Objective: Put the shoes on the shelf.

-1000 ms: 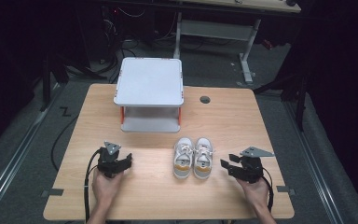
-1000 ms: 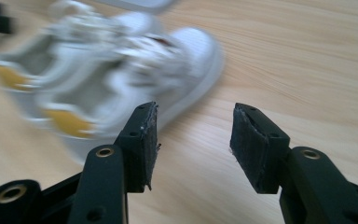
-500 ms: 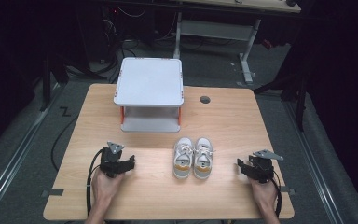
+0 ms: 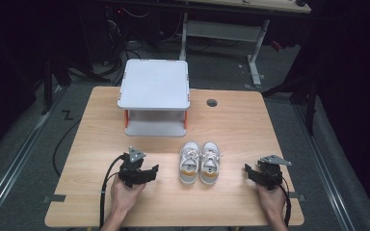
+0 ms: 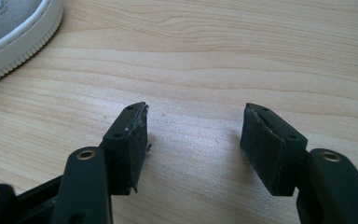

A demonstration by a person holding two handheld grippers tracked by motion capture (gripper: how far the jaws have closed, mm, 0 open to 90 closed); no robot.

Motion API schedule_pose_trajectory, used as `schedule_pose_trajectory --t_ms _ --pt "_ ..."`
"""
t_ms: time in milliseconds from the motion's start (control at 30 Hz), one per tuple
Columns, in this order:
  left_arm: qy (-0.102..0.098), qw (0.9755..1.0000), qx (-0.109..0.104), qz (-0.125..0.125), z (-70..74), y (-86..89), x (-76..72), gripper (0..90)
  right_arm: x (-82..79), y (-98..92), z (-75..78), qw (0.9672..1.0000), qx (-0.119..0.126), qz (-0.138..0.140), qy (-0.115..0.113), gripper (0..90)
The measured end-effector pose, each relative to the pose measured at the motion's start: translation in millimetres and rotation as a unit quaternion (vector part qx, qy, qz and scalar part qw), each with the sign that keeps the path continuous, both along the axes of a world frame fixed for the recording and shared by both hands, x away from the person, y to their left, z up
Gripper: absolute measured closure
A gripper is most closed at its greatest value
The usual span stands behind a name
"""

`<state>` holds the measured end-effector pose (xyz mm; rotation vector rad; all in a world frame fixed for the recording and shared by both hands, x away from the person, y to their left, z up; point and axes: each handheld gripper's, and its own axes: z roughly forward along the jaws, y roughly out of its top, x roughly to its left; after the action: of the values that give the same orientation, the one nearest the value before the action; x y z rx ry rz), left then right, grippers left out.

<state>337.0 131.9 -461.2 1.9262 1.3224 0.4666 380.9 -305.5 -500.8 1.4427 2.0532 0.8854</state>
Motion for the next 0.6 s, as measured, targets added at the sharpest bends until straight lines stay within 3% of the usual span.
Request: schedule_pose_trajectory --t_ms 200,433,600 --pt "-0.001 0.9987 -0.012 -0.049 18.9 -35.8 -8.7 31.6 0.0 0.1 0.0 1.0000 -0.001 0.001 0.000 40.4" --pt "0.002 0.9948 -0.019 -0.100 31.2 -77.1 -10.3 32.3 0.3 -0.1 -0.1 1.0000 -0.002 0.004 -0.001 39.8" --pt "0.006 0.9953 -0.010 -0.096 32.2 -98.2 -5.7 36.6 0.2 0.0 -0.1 1.0000 -0.001 0.004 0.000 39.7"
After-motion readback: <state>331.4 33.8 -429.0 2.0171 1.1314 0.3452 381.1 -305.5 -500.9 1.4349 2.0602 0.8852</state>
